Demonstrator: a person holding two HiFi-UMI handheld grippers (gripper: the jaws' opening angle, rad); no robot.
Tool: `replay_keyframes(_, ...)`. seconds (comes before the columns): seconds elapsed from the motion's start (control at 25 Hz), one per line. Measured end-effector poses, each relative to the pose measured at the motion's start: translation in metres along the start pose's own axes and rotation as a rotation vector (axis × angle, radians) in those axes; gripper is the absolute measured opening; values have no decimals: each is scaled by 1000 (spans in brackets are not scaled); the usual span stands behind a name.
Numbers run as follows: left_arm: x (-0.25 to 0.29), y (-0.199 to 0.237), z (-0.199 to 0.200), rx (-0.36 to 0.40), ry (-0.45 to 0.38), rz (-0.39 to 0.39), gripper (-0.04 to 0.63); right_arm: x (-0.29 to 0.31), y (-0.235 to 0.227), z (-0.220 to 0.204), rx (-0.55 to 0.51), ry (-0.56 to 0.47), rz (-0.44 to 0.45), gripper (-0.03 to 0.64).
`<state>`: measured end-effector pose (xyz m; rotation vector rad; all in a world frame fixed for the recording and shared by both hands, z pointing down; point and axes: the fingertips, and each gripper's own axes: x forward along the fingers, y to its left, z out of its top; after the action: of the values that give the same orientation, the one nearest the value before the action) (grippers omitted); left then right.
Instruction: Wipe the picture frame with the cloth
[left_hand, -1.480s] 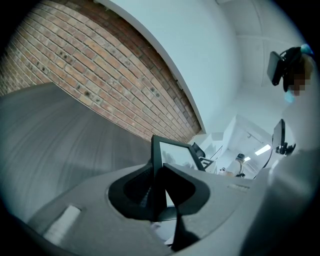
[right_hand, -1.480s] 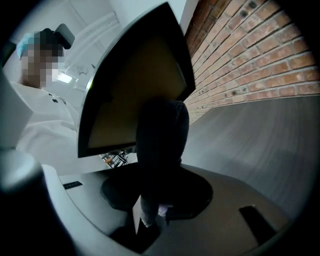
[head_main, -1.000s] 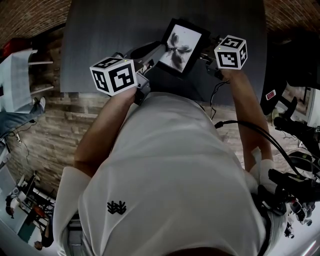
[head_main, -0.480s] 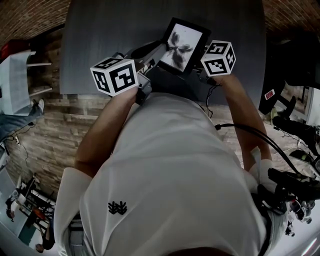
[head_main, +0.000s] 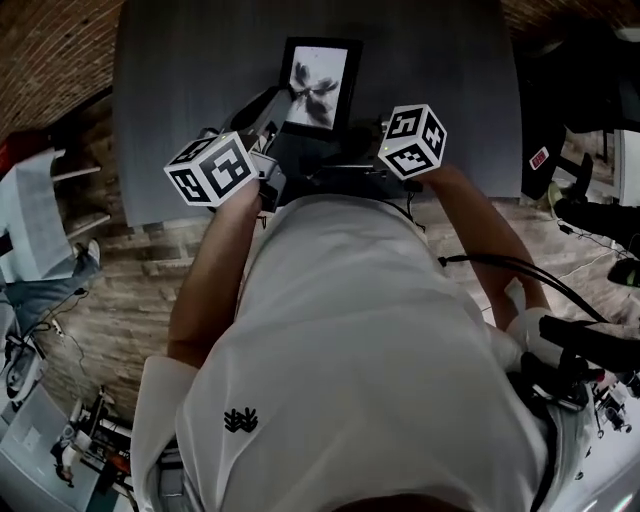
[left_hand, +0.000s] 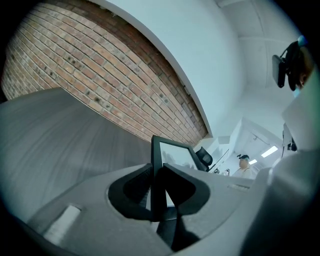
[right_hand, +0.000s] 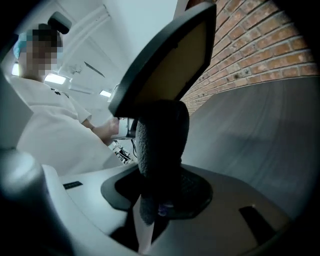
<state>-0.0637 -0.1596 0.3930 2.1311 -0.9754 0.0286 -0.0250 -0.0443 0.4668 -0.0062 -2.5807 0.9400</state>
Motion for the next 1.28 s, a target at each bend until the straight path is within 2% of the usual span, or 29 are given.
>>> replay_keyframes(0.2,0,28,5,4,-8,59,75,-4,-6,-20,65,-21,-96,141)
replay_keyframes(0.44,-4,69,9,32,5,121,75,-13,-26,-25,121,-96,-329,141)
replay_keyframes(0.76,10,90,-4,51,39,178,75,-55,-28,-42,204,-210,-537,141)
replay_keyframes(1.12,48,97,-34,43,82,224,75,-110,-12,-82,267,-236,-705,141)
replay_keyframes(1.28,69,105,-42,40,110,236,75,-123,-10,-90,294,-250,-751,141)
